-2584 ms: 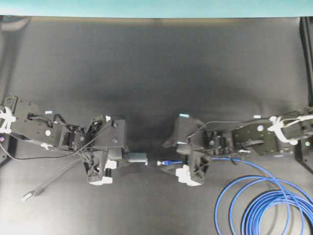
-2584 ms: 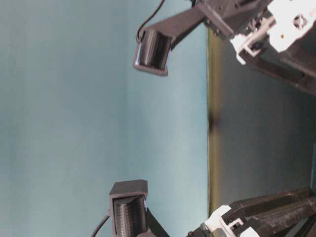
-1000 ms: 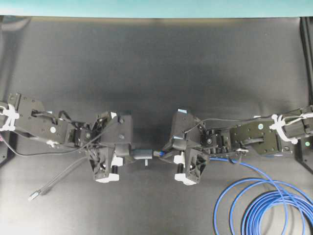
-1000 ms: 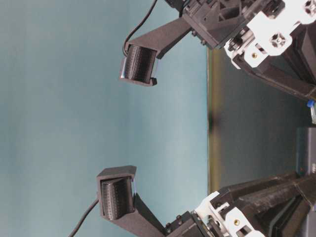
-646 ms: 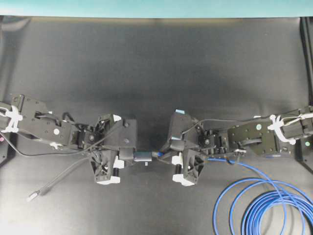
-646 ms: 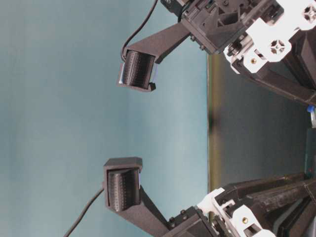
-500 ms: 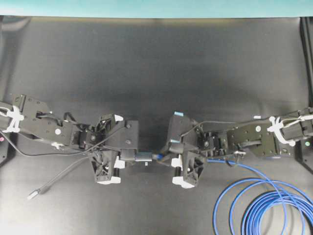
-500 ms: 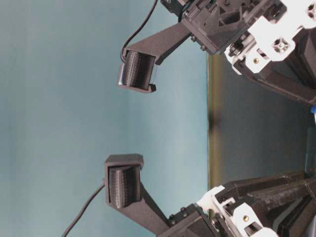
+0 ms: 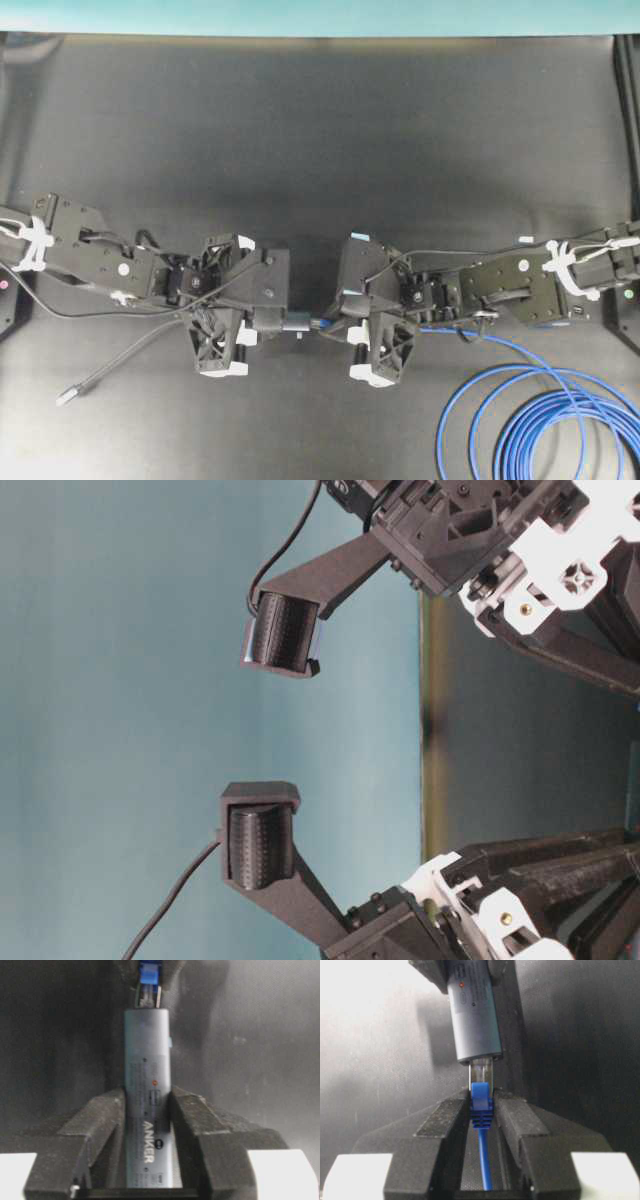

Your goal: Insert the LAN cable into the hub.

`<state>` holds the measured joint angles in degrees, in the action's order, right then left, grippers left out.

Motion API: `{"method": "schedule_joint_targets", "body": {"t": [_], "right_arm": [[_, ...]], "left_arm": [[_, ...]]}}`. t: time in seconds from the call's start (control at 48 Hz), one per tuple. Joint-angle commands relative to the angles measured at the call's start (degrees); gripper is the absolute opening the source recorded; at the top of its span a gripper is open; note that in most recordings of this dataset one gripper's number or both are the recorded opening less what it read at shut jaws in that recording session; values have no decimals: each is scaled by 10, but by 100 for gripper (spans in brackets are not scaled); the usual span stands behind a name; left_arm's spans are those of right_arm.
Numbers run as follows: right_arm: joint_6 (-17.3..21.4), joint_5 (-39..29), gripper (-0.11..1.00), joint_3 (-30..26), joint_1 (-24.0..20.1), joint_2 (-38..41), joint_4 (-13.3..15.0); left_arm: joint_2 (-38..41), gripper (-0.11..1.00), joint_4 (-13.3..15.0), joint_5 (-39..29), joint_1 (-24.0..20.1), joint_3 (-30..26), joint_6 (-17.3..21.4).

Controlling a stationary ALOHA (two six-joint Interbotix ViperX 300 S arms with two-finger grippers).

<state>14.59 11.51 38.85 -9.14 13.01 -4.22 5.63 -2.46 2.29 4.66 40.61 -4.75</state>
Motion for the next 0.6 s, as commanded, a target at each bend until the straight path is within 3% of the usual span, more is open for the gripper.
{"method": "schedule_joint_targets", "body": {"t": [0.0,0.313,0.584], "right_arm": [[0,14,14,-21,2,-2,1],[-1,2,14,-38,2,4,1],[-1,-40,14,-38,2,4,4]], "left_arm": [[-3,28,-2,4,1,-21,10],[7,28,-2,-3,-8,-45,21],[4,28,-2,-90,-7,-84,22]]}}
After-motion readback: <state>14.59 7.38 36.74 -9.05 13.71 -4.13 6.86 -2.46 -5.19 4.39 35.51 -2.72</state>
